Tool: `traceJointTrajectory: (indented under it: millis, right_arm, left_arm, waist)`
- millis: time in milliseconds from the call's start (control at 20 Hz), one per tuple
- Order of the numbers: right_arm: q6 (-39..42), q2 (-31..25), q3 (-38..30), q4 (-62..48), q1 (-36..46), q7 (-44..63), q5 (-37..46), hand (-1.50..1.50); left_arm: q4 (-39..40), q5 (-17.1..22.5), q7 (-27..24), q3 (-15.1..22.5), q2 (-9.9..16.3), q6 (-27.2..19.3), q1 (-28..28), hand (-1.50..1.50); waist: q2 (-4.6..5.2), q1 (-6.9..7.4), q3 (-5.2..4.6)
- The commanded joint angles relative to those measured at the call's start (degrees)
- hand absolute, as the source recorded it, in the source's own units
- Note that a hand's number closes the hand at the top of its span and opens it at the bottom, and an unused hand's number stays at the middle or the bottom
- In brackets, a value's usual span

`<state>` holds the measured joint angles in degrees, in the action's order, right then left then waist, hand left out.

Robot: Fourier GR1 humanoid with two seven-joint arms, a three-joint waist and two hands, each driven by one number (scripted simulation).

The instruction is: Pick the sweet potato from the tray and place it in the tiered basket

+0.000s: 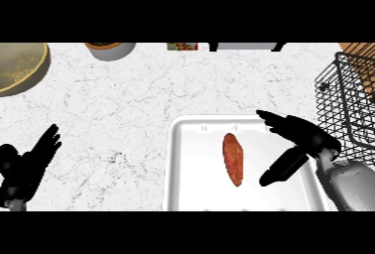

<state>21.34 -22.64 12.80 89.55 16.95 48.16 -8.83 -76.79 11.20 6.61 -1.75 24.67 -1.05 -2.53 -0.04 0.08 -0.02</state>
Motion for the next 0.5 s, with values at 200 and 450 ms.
traceJointTrajectory:
  millis: [200,450]
  right_arm:
    - [6.6,0.2,-5.4,3.1,-5.5,0.7,-1.3,-1.50]
    - [7.4,4.0,-5.8,-3.8,-5.7,-6.2,3.1,-1.50]
  left_arm:
    - [-0.7,-4.5,0.7,-0.6,-4.1,-0.6,-0.3,0.00]
    - [-7.2,-6.1,4.4,-1.1,-5.3,-0.8,-3.2,0.00]
  waist:
    - [-0.02,-0.16,0.01]
    - [0.01,0.08,0.03]
